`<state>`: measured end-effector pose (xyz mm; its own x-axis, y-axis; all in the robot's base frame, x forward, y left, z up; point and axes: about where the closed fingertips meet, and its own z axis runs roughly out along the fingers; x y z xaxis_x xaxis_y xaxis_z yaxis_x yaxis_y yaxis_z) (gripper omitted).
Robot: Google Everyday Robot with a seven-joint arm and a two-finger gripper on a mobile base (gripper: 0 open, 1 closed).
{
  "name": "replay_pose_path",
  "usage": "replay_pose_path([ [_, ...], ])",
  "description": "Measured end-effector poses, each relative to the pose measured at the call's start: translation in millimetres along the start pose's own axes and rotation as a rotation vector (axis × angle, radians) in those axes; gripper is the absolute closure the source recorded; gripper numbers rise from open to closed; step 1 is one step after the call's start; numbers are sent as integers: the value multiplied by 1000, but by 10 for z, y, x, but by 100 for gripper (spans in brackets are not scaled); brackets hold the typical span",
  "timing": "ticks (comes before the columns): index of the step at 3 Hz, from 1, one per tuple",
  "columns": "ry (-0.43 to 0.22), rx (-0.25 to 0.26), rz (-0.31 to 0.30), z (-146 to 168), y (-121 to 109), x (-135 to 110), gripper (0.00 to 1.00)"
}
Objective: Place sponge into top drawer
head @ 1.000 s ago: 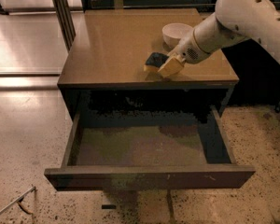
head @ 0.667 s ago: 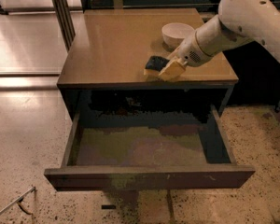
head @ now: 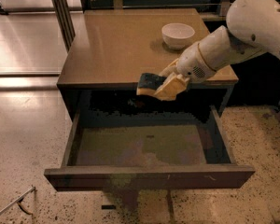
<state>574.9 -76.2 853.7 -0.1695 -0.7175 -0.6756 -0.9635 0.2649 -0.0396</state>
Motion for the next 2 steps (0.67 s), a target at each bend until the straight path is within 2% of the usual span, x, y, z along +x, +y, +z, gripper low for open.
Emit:
replay_pose_path([
  [1,0,0,0,0,0,0,100],
  [2,33,-2,-42,166,88,183,100],
])
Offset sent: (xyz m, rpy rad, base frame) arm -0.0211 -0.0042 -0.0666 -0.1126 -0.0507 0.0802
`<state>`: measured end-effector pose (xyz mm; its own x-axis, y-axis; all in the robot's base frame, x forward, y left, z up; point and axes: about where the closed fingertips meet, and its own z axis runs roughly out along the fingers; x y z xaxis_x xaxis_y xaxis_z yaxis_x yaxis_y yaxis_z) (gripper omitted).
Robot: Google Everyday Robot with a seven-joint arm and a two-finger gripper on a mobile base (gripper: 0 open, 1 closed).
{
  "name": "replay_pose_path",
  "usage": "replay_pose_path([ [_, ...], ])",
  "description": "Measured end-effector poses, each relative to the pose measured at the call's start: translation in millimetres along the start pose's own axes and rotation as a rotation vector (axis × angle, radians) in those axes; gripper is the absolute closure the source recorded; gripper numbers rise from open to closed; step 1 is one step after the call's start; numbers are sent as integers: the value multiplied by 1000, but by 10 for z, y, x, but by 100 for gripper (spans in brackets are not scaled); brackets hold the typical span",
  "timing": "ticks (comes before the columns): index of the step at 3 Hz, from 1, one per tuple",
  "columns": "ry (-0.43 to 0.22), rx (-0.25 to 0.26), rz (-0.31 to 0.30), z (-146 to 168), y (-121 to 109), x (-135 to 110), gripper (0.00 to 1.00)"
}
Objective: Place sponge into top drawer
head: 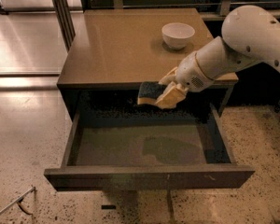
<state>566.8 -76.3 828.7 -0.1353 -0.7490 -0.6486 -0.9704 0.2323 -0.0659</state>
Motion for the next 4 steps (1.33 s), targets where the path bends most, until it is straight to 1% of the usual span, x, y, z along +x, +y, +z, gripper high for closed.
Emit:
replay_pose_path([
  [1,12,-21,-17,294,183,294,100],
  [2,27,-60,-26,692,352,640,100],
  [3,21,-88,-33,1066,420,954,100],
  [4,20,-98,-20,1412,365,1282,100],
])
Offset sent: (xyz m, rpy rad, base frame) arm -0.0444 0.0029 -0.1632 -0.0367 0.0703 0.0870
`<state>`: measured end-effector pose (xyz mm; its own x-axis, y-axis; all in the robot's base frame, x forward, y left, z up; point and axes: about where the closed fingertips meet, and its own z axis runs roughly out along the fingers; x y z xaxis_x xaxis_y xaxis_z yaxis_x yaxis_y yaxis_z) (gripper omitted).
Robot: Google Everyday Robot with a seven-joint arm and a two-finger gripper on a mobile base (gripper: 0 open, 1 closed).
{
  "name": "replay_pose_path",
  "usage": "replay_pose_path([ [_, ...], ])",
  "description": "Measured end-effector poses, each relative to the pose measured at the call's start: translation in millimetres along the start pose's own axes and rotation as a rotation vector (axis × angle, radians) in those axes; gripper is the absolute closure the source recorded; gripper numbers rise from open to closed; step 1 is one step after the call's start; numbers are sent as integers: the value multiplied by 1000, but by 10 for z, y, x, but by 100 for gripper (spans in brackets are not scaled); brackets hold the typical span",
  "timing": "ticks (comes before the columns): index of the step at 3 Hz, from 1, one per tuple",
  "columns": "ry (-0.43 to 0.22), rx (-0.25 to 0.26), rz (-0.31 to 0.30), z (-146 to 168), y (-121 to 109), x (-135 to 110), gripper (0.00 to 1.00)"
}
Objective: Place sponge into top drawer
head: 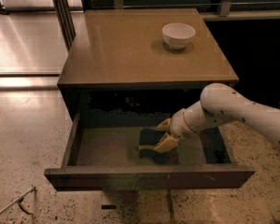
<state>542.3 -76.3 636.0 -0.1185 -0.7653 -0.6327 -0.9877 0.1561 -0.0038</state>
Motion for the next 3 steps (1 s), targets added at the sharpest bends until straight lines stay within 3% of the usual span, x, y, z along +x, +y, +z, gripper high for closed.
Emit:
replay_pose_path([
  [1,1,13,15,209,-154,228,100],
  [2,0,10,17,226,-151,237,82],
  [3,0,10,17,226,-151,237,58],
])
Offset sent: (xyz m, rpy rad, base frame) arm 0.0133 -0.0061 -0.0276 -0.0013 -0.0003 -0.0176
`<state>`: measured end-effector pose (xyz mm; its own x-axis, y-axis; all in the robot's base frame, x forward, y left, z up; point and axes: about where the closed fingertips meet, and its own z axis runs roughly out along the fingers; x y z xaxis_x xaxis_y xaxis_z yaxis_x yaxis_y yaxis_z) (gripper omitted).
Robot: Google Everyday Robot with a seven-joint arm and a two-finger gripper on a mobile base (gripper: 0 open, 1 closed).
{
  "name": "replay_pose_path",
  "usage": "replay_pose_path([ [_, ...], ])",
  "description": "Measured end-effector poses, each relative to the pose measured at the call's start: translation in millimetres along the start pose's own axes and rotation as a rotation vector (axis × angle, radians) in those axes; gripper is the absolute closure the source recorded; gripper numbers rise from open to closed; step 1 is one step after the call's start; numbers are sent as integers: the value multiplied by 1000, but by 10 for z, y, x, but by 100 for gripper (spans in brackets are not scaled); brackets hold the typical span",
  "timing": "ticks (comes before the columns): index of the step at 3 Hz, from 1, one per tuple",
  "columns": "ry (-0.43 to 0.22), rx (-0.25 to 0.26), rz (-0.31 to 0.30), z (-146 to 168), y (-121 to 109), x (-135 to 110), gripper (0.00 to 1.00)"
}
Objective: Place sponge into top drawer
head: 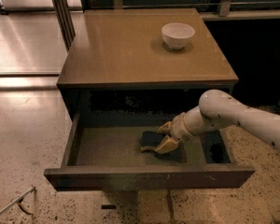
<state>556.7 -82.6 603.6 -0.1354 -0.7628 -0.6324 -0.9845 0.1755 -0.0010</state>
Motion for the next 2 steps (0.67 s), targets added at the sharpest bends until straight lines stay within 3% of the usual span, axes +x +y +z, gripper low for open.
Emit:
replay_pose_path([
  [1,5,0,-9,4,5,-26,34],
  [2,21,19,-57,-59,-32,-205,11],
])
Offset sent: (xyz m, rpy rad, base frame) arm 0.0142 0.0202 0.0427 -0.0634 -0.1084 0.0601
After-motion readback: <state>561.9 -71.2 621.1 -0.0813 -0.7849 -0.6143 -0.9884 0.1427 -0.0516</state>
